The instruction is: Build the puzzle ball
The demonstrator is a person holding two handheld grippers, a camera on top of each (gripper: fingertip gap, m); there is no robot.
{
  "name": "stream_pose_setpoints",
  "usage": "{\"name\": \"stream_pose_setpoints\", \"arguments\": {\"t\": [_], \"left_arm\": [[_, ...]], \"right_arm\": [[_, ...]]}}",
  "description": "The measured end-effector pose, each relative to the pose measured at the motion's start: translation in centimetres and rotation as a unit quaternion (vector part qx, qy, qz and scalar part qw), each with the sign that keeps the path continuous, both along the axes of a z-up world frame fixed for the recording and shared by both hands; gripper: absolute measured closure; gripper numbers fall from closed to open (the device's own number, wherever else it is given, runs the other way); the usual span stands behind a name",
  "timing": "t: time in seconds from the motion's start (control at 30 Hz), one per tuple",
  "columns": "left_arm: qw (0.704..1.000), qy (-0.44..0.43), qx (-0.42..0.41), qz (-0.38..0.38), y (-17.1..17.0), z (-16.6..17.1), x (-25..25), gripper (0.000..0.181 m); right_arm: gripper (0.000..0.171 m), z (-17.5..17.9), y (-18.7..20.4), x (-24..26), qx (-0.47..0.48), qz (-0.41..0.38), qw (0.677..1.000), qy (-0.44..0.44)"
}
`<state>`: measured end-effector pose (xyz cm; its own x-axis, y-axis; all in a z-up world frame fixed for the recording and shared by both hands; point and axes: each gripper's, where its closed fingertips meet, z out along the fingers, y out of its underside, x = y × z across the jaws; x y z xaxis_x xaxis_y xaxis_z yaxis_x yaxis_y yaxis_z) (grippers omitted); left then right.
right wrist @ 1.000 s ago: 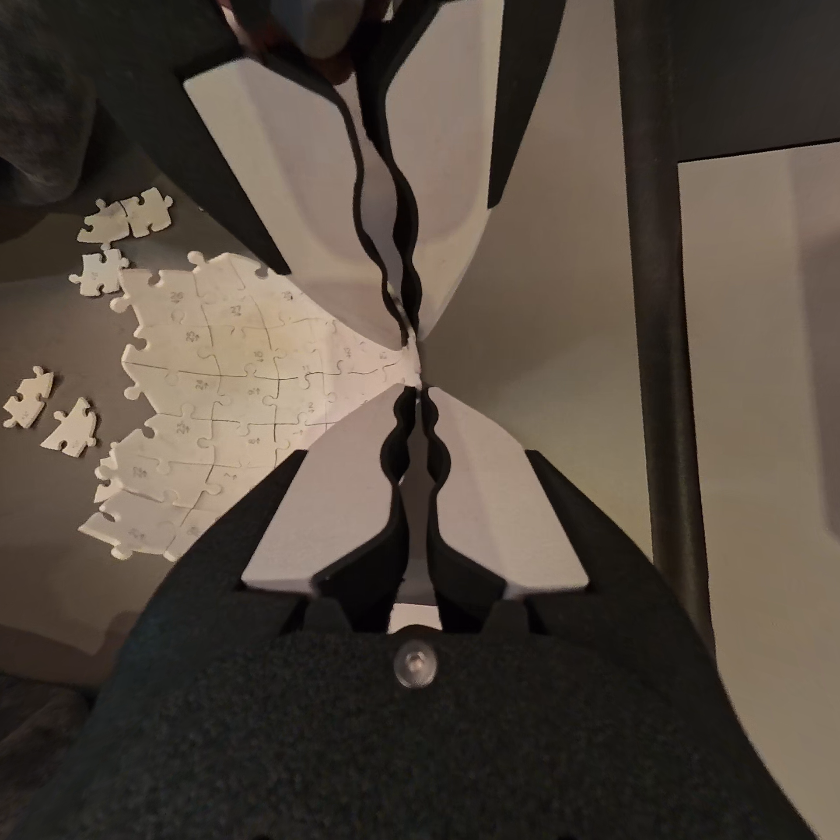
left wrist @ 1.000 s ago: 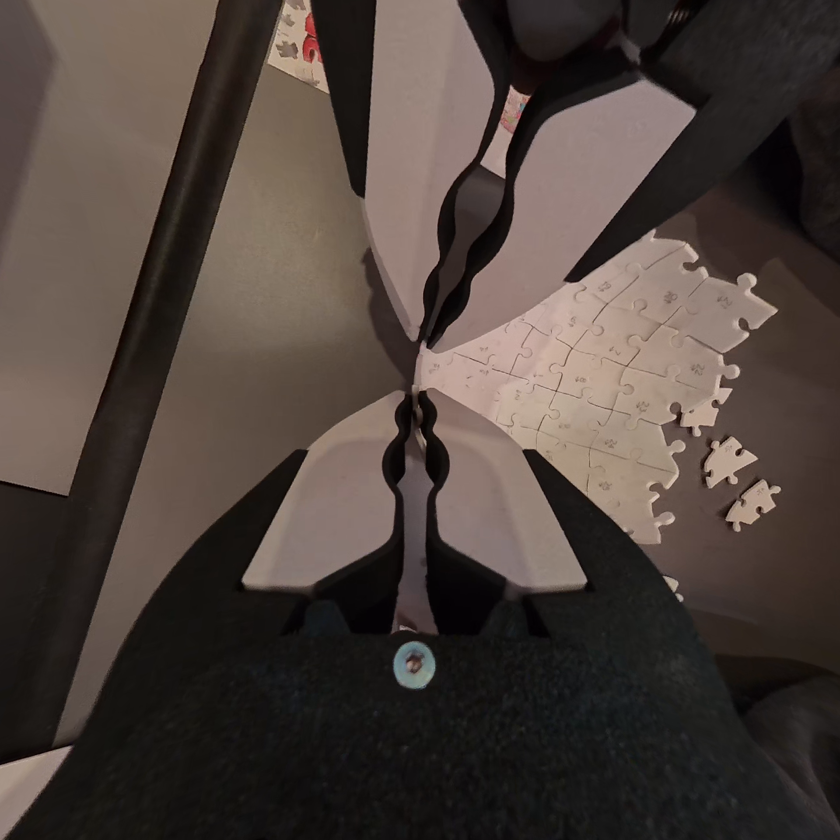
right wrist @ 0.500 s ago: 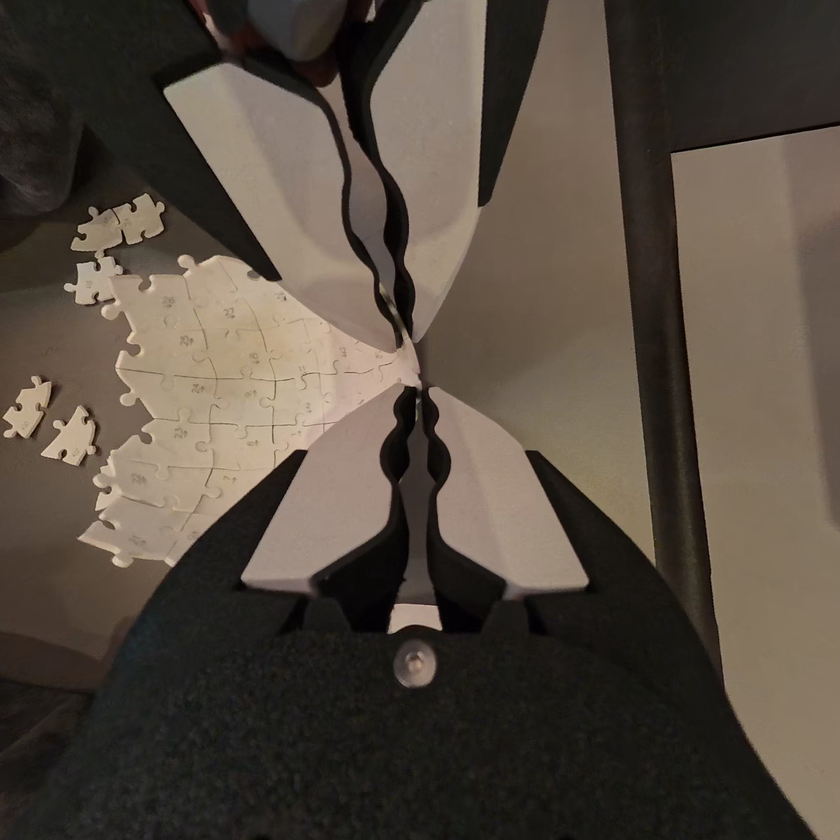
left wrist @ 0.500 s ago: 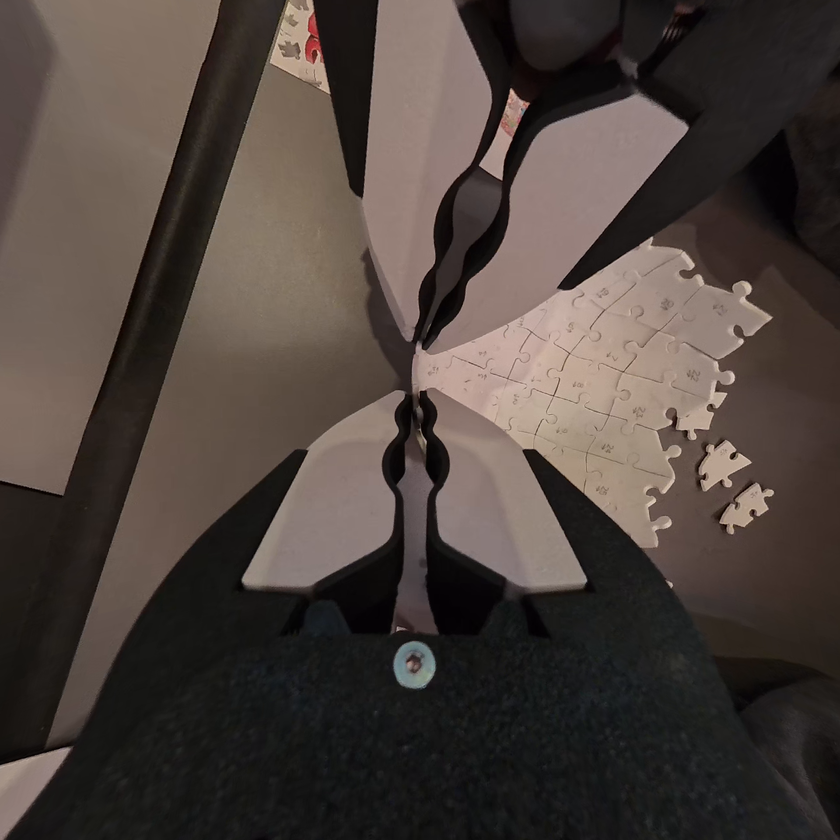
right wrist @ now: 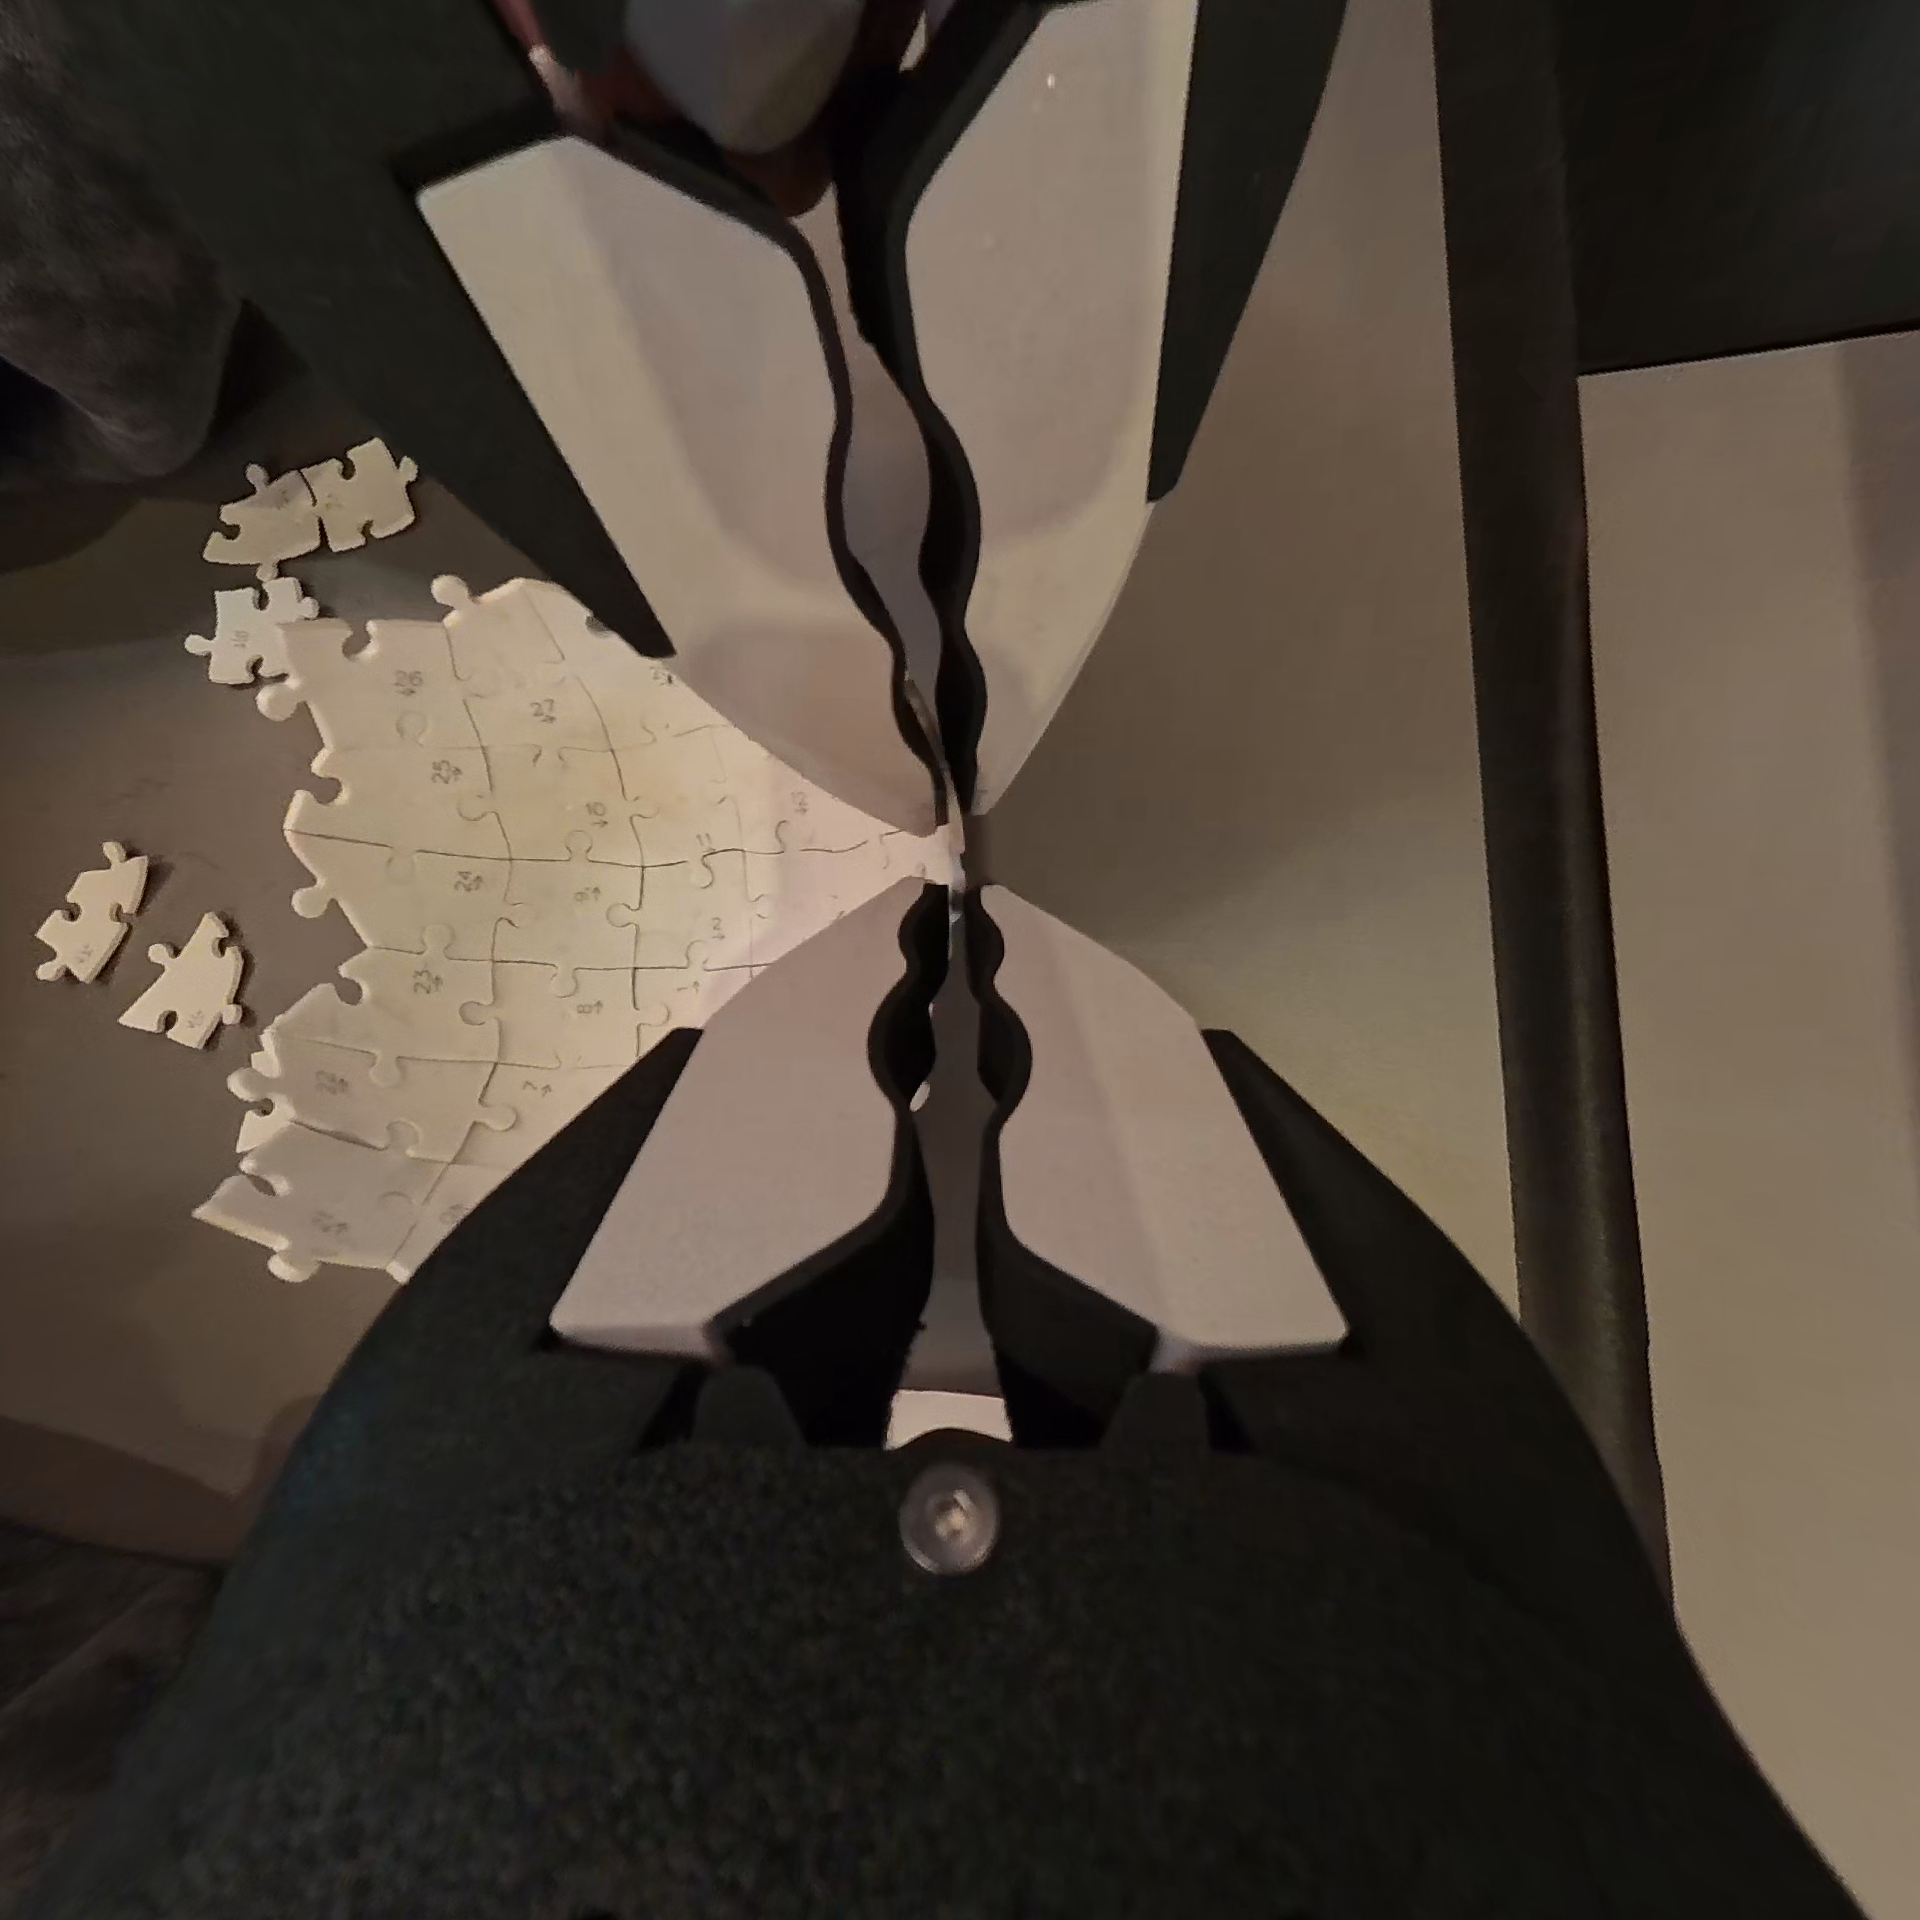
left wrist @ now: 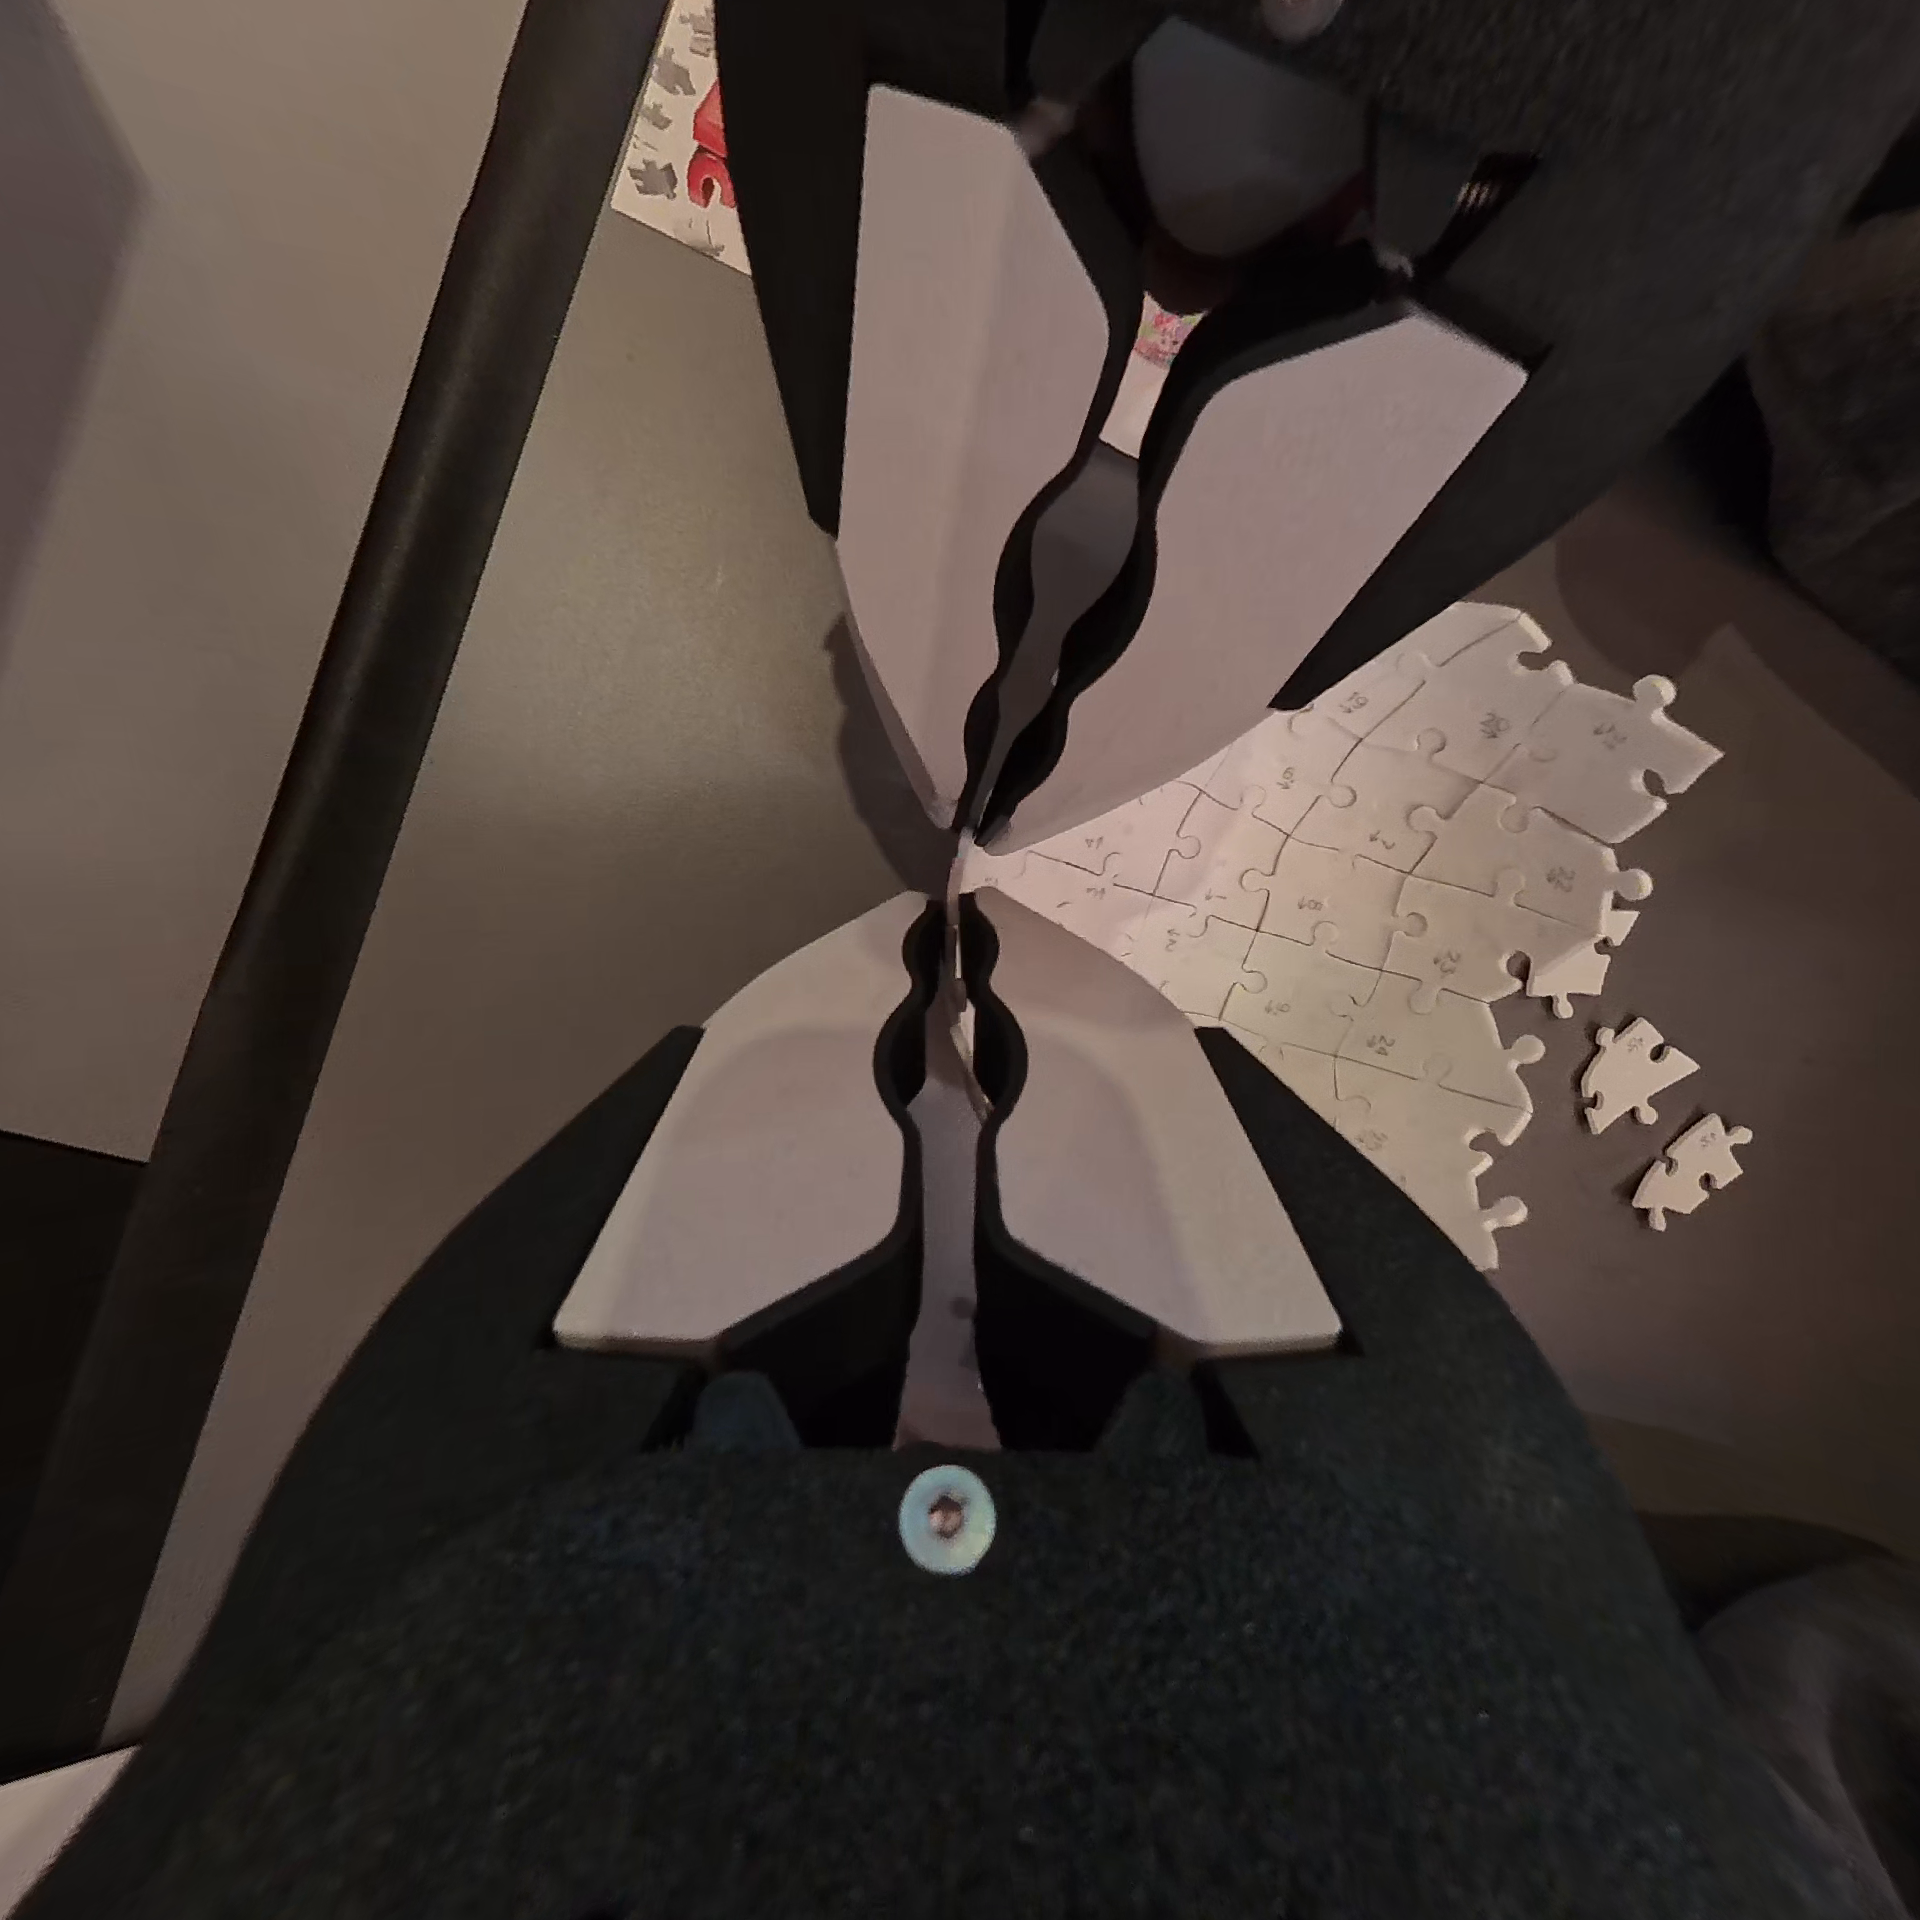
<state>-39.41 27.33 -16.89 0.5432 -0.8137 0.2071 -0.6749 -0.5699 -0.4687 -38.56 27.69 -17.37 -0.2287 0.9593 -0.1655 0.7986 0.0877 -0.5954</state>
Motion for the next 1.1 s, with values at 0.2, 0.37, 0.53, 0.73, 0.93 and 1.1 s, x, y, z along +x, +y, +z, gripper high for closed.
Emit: {"name": "stream_pose_setpoints", "arguments": {"t": [0.2, 0.37, 0.53, 0.73, 0.93, 1.1], "left_arm": [[1.000, 0.009, 0.005, -0.007, 0.0, -0.1, 0.1, 0.179], [1.000, 0.015, 0.013, -0.017, -0.1, 0.0, 0.2, 0.179], [0.999, 0.019, 0.019, -0.024, -0.1, 0.0, 0.3, 0.179], [0.999, 0.014, 0.017, -0.023, -0.2, 0.0, 0.2, 0.179], [1.000, 0.013, 0.019, -0.020, -0.1, 0.1, 0.2, 0.179], [1.000, -0.013, -0.013, -0.007, -1.0, 0.9, -0.7, 0.161]], "right_arm": [[0.163, -0.3, -0.2, 0.2, -0.014, 0.006, 1.000, -0.006], [0.160, -0.3, -0.5, 0.6, -0.037, 0.017, 0.999, -0.013], [0.159, -0.3, -0.6, 1.1, -0.064, 0.027, 0.997, -0.020], [0.163, -0.3, -0.6, 0.4, -0.091, 0.038, 0.995, -0.007], [0.169, -0.6, -0.4, 0.3, -0.092, 0.032, 0.995, -0.003], [0.169, -0.5, -0.3, 0.0, -0.076, 0.027, 0.997, 0.003]]}}
